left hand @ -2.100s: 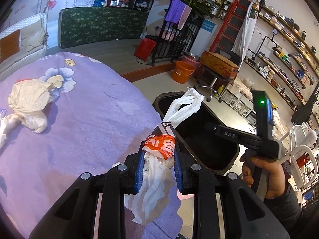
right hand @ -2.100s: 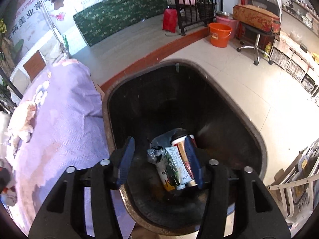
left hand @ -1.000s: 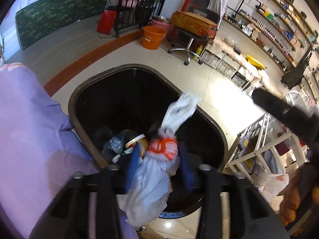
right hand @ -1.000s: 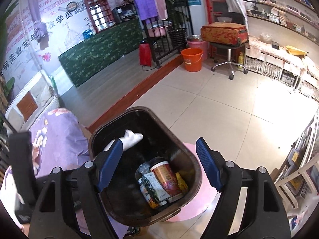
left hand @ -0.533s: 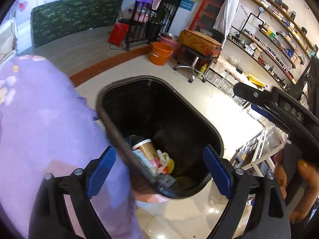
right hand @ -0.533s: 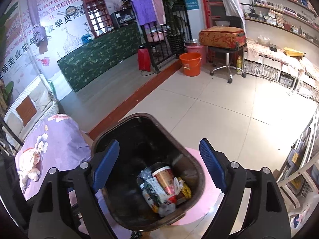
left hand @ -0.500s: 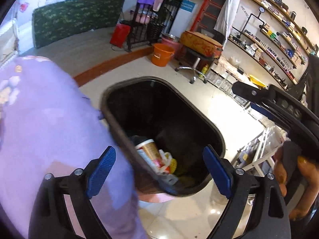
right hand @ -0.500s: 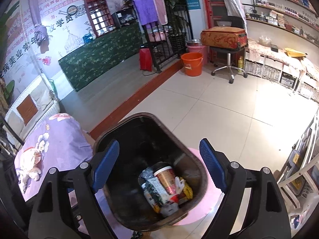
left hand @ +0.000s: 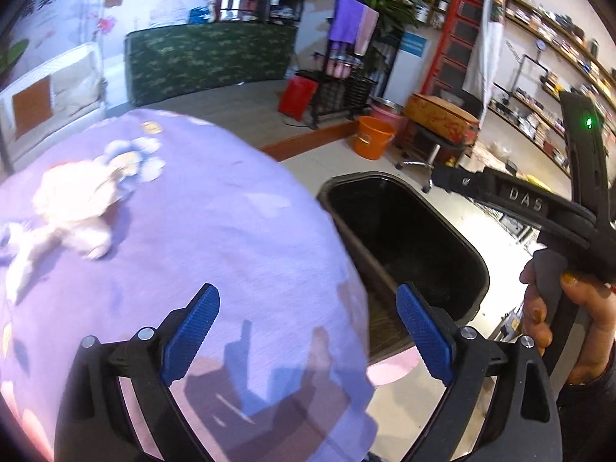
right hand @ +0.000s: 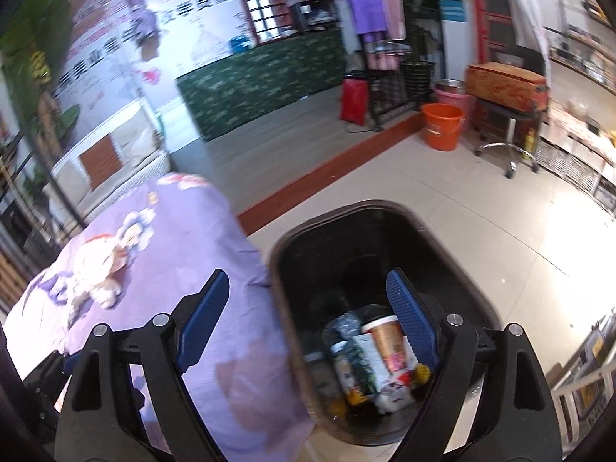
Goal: Collect trash
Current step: 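Move both tools back from the bin over the table, then grasp the white striped paper with the left tool while the right tool approaches the white paper bag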
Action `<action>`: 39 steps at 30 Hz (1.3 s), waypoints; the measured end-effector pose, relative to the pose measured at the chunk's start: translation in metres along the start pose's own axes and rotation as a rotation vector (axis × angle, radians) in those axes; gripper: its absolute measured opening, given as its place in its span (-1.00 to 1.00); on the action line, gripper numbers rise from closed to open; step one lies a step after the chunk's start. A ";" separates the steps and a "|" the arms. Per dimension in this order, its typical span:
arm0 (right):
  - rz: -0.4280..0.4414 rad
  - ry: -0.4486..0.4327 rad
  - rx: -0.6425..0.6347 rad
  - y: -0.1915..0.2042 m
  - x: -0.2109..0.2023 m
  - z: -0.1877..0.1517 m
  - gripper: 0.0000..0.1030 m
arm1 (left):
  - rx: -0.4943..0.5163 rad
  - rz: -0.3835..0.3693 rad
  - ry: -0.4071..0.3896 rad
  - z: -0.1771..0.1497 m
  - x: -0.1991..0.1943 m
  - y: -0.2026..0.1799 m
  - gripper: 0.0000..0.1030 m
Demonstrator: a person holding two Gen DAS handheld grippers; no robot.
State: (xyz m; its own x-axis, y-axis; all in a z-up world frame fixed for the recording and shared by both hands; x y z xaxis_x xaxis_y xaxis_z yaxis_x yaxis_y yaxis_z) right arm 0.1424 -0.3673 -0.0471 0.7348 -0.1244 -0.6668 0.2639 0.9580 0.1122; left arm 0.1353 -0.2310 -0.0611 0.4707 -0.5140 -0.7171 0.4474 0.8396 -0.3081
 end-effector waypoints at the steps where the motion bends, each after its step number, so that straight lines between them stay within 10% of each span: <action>1: 0.018 0.006 -0.014 0.008 0.003 0.000 0.61 | -0.008 0.010 -0.006 -0.001 -0.003 0.007 0.77; 39: 0.433 0.150 -0.462 0.237 0.066 0.006 0.61 | -0.244 0.343 -0.069 -0.004 -0.079 0.225 0.77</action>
State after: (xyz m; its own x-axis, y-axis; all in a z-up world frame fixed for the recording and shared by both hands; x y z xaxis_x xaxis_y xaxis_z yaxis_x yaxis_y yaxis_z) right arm 0.2571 -0.1499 -0.0599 0.6101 0.3032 -0.7320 -0.3568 0.9300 0.0878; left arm 0.1961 -0.0005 -0.0765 0.6143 -0.2016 -0.7629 0.0670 0.9767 -0.2041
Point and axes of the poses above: each gripper's, at about its wrist camera, not at the fingertips, and x roughly the way its jaws point, y to its left, z to its top, the point moved 2 cm from there along x, roughly the way its jaws point, and after that the axes turned 12 degrees about -x, right-handed, at the moved point
